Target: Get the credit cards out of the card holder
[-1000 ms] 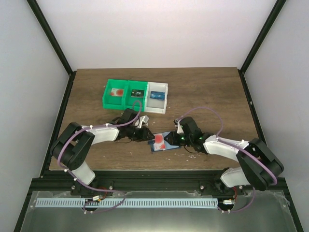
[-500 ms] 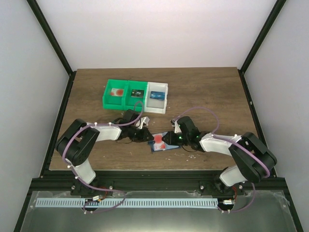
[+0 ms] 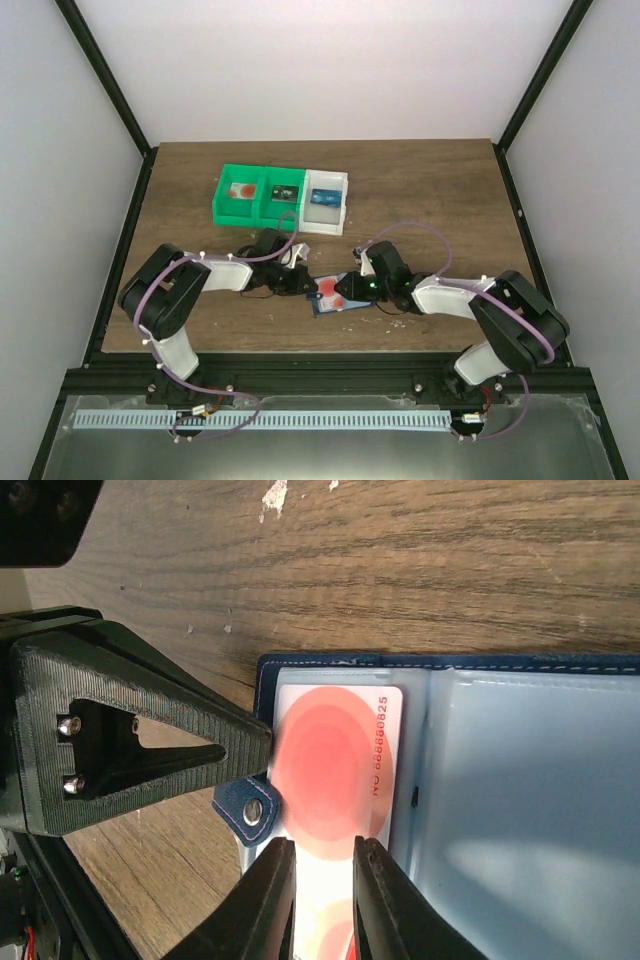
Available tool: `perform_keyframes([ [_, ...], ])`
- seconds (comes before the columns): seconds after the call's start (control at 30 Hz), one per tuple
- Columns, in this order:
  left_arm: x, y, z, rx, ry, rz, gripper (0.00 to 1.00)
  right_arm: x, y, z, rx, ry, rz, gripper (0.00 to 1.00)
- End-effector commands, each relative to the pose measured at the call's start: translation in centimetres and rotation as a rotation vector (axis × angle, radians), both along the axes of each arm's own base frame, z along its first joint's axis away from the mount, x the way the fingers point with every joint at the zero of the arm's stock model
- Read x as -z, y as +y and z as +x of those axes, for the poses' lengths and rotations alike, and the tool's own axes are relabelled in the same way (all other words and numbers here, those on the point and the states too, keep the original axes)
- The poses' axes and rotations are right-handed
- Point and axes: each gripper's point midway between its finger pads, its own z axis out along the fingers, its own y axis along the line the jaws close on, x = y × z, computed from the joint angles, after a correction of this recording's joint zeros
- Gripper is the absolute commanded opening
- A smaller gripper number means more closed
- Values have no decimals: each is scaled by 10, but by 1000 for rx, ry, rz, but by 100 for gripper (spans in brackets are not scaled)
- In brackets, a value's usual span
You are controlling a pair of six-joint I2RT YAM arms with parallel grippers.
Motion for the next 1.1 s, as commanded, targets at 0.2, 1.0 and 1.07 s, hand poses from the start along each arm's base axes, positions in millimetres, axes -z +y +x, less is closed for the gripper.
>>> perform_keyframes([
  [0.2, 9, 1, -4, 8, 9, 9, 5, 5, -8, 2, 50, 6, -6, 18],
  [1.0, 14, 3, -6, 7, 16, 11, 5, 11, -3, -2, 31, 42, 27, 14],
  [1.07, 15, 3, -7, 8, 19, 12, 5, 12, -2, -3, 28, 47, 31, 14],
])
